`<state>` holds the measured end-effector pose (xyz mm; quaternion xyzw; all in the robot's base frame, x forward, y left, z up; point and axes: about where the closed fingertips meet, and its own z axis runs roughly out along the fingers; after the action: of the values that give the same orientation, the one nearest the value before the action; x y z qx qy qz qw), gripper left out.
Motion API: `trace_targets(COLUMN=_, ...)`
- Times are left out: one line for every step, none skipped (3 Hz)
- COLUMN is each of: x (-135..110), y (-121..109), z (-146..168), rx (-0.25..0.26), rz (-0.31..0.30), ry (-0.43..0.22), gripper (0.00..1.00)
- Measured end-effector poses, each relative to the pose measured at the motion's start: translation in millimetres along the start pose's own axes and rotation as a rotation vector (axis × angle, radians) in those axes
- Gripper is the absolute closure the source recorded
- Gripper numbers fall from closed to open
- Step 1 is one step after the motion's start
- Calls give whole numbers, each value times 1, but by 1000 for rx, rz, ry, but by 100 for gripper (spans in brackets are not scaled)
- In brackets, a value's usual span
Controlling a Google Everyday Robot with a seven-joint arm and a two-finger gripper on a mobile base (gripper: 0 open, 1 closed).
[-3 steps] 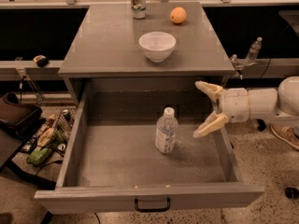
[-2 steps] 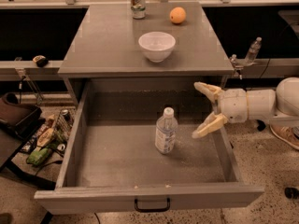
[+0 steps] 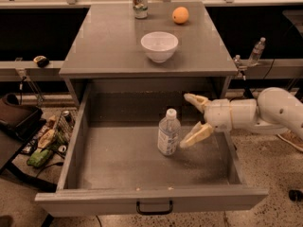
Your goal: Pick blue plastic bottle from top drawer and place on counter
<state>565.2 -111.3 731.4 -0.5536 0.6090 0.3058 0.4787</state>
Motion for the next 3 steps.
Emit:
trace_targets(x=17, y=3, z=32, rx=-9, rz=9, ry=6, gripper=0)
trace_targets(x=23, y=8, z=54, rx=-24, rz=2, ry=-6, gripper=19)
trace_targets(x=27, y=14, z=64, rx=-34, rz=4, ry=-47, gripper=42)
